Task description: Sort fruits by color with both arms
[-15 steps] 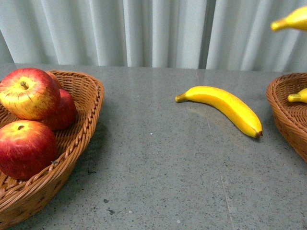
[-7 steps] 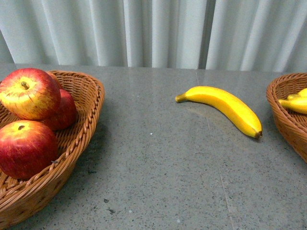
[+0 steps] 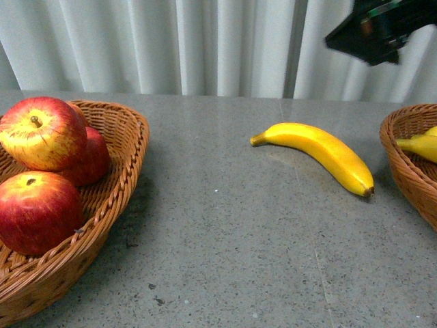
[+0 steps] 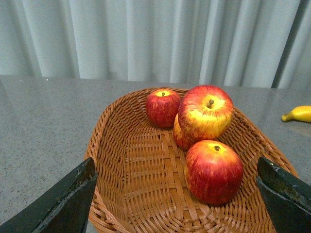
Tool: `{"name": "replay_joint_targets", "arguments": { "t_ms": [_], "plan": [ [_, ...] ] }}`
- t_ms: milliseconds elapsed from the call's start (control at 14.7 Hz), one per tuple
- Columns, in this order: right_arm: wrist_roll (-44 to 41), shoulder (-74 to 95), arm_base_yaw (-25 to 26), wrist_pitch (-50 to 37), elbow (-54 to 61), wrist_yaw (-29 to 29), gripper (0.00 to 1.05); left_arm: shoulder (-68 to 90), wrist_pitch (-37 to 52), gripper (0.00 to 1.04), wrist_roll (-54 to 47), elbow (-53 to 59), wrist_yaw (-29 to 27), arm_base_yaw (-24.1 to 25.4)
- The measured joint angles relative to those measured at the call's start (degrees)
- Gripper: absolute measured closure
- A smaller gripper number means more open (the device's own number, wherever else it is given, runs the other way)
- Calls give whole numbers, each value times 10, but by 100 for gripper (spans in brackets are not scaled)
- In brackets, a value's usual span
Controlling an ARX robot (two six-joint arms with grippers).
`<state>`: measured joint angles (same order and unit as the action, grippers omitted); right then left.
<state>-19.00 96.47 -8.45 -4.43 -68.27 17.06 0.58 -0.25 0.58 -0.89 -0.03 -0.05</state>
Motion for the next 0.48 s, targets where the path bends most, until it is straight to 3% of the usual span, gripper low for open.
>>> {"name": "replay_joint_targets", "arguments": {
  "t_ms": [205, 477],
  "plan": [
    [-8, 98, -53, 44, -68, -9, 7, 0, 0, 7, 0, 0, 0, 0],
    [-44, 188, -63, 119, -149, -24, 7, 0, 0, 7, 0, 0, 0, 0]
  ]
}}
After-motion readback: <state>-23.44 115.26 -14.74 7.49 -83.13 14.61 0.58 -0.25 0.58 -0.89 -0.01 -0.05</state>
